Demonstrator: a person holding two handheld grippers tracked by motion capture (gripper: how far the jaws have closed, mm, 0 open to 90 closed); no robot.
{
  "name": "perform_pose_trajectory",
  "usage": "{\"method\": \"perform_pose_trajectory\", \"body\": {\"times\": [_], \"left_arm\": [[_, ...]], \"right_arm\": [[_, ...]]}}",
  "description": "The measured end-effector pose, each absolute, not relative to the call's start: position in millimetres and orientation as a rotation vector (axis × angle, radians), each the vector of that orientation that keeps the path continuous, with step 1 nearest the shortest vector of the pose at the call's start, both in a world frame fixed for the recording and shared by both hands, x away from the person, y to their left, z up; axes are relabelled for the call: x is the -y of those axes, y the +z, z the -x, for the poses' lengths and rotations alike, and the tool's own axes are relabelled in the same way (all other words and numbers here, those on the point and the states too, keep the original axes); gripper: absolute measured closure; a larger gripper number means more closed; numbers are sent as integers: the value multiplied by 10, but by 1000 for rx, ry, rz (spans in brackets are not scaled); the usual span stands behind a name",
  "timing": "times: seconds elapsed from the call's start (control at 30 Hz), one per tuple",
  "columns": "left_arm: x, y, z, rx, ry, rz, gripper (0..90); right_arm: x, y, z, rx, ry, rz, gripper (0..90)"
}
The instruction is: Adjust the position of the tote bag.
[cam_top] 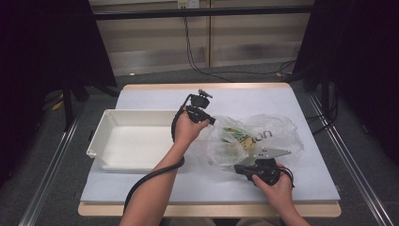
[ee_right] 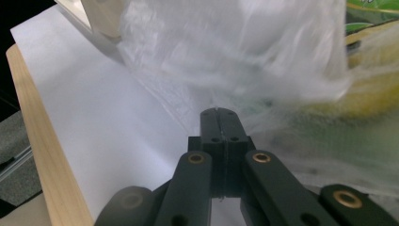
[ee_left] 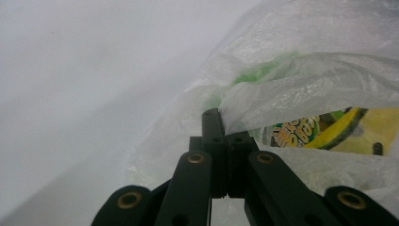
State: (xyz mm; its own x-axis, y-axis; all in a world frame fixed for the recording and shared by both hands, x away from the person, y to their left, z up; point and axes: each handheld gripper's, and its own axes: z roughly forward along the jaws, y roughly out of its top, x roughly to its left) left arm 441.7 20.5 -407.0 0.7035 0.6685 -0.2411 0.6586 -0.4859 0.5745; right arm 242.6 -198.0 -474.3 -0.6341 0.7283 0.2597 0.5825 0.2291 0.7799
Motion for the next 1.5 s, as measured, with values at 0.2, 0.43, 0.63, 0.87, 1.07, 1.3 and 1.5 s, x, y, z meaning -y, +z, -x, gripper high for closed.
{"method": "perform_pose_trajectory", "body": {"times": [0.2,0.43,0.63,0.87,1.07,1.3,1.5], "left_arm": [[-233,-4074,-4429,-1017,40,-2264,900],[-272,-4064,-4406,-998,27,-2279,900],[-236,-4065,-4385,-997,6,-2262,900],[-211,-4049,-4390,-978,-10,-2280,900],[-217,-4094,-4423,-990,-22,-2276,900],[-238,-4132,-4472,-1006,-24,-2283,900],[-243,-4150,-4538,-1025,-16,-2295,900]], "right_arm": [[2022,-4803,-2361,-2370,1352,-1267,900],[2018,-4674,-2392,-2310,1363,-1240,838],[1987,-4489,-2556,-2240,1366,-1210,728],[1824,-4483,-2866,-2231,1229,-1160,496],[1665,-4592,-3125,-2243,1163,-1192,408],[1664,-4767,-3171,-2258,1160,-1257,519],[1690,-4724,-3031,-2283,1210,-1257,900]]}}
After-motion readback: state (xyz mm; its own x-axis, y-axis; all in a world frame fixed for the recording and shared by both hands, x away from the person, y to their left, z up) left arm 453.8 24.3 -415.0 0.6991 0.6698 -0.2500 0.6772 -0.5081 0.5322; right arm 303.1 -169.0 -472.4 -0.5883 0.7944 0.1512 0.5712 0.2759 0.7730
